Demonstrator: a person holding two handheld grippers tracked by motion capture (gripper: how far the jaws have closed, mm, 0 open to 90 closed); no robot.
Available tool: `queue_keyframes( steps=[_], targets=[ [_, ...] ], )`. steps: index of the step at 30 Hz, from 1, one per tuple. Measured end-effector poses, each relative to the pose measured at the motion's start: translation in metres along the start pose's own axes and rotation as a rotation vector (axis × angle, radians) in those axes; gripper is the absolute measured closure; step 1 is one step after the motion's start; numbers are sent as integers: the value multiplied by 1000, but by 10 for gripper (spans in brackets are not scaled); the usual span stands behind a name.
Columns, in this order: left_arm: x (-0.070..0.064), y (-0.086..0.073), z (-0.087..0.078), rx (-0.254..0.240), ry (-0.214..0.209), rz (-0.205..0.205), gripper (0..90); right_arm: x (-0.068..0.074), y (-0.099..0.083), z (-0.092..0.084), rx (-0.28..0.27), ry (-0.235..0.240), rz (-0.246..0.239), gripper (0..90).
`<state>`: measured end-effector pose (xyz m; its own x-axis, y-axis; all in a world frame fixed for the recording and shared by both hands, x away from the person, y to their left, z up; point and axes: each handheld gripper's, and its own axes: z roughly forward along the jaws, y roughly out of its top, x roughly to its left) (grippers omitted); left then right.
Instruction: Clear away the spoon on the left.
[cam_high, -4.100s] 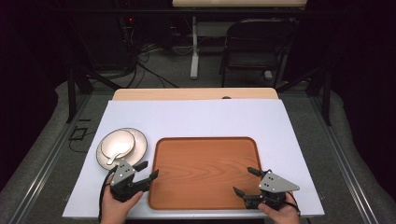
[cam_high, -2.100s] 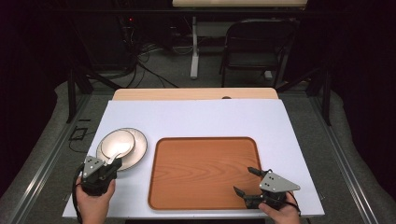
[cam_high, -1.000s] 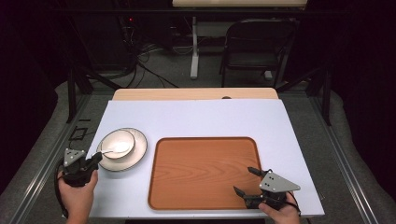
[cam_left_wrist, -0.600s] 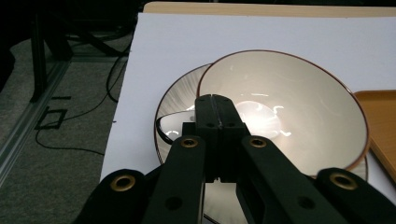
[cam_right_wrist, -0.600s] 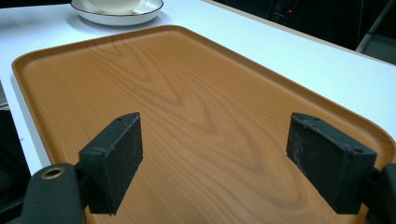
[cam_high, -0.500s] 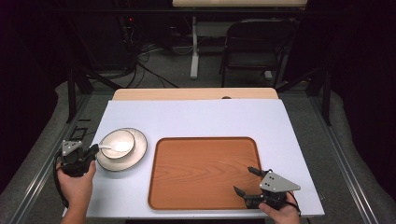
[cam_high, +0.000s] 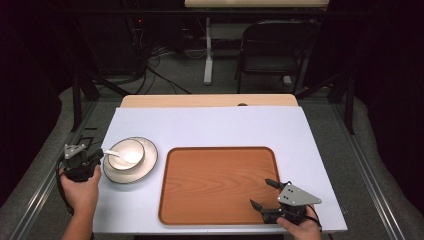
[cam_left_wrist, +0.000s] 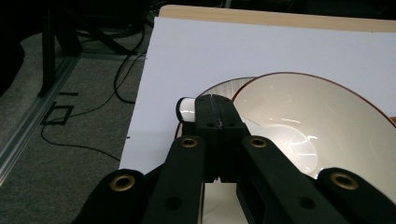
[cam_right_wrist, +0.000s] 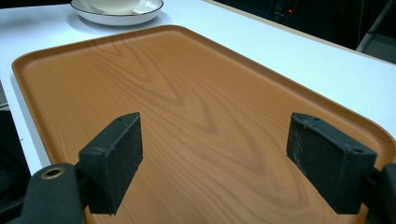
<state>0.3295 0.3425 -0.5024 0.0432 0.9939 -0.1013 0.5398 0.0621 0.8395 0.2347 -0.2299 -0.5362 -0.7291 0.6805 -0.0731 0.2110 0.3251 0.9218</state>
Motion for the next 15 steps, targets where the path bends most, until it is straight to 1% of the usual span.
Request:
queue_keyframes(
  steps=[4,5,6,9,10,11,12,13,15],
  targets=[
    [1,4,-3,-14,-7,-40,814,0,0,0,-1,0,2,183],
    [1,5,-3,-15,-11,-57,781,0,0,0,-2,0,3,183],
    [2,6,-4,-22,-24,-71,735,0,0,0,-2,0,3,183],
    [3,8,-4,-29,-22,-103,626,0,0,0,-1,0,1,183],
    [4,9,-4,-23,-30,-116,587,0,0,0,-1,-1,2,183],
    [5,9,-3,-29,-32,-129,555,0,0,0,-1,-1,2,183],
    [6,10,-2,-27,-37,-136,529,0,0,0,-2,-1,2,183],
    [6,10,-2,-26,-27,-138,505,0,0,0,-3,-2,1,183],
    [7,10,-1,-27,-22,-140,462,0,0,0,-3,-3,2,183]
  ],
)
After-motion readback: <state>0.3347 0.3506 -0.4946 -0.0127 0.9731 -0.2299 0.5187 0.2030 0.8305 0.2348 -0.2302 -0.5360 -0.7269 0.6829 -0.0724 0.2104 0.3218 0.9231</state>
